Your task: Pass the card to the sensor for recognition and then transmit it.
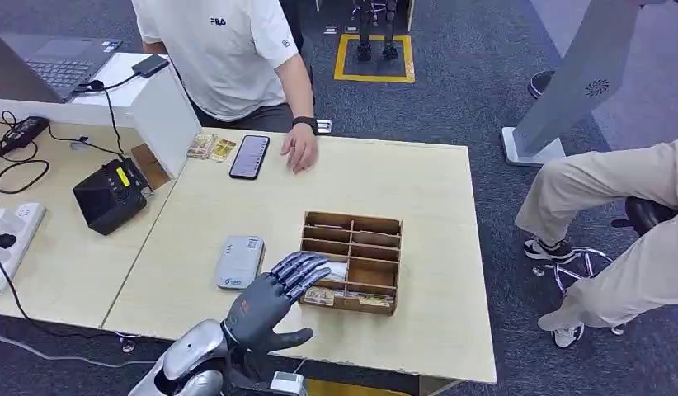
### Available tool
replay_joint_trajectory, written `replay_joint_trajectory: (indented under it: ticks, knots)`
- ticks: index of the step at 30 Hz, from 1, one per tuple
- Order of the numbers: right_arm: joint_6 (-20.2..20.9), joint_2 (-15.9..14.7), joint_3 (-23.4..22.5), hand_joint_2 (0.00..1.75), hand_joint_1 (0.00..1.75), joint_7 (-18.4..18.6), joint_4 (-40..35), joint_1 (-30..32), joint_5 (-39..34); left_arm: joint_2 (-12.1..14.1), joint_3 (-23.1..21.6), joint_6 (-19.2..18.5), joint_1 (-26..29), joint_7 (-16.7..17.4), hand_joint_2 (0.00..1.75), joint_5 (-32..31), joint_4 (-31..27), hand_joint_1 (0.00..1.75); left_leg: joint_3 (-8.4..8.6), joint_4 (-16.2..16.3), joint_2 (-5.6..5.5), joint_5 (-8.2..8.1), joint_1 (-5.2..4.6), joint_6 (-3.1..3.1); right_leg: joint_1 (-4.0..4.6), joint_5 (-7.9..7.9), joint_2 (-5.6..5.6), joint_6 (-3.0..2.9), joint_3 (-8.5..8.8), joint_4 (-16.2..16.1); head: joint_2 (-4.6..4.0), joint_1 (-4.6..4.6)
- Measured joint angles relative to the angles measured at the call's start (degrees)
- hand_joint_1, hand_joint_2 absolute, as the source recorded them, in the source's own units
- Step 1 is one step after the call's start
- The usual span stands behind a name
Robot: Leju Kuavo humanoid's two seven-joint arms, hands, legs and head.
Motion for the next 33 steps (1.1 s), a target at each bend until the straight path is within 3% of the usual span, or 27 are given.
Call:
replay_joint_trajectory:
  ticks: [9, 13, 24, 33]
  knots:
    - [0.00, 0.00, 0.00, 1.75, 0.00, -0.09, 0.00, 0.04, 1.05, 0.74, -2.01, -0.04, -2.12, 1.44, 1.75, -0.98, 2.86, 0.00, 0.00, 0.00, 0.01, 0.00, 0.00, 0.00, 0.00, 0.00, 0.01, 0.00, -0.01, 0.00, 0.00, 0.00]
    - [0.00, 0.00, 0.00, 1.75, 0.00, -0.13, 0.00, 0.06, 1.94, 0.83, -2.75, 0.68, -2.74, 3.71, 1.75, -3.43, 3.91, 0.00, 0.00, 0.00, 0.01, 0.00, 0.00, 0.00, 0.00, 0.00, 0.01, 0.00, -0.01, 0.00, 0.00, 0.00]
    - [0.00, 0.00, 0.00, 1.75, 0.00, -0.17, 0.00, 0.09, 3.02, -0.39, -4.70, 6.20, -3.23, 9.46, 1.75, -12.19, 8.43, 0.00, -0.01, 0.00, 0.01, 0.00, 0.00, 0.00, 0.00, 0.00, 0.01, 0.00, -0.02, 0.00, 0.00, 0.00]
    - [0.00, 0.00, -0.02, 1.75, 0.00, -0.17, 0.02, 0.09, 3.04, -1.31, -5.16, 8.90, -3.17, 10.60, 1.75, -14.14, 10.27, 0.00, -0.02, 0.00, 0.01, 0.00, 0.00, 0.00, 0.00, 0.00, 0.01, 0.00, -0.02, 0.00, 0.00, 0.00]
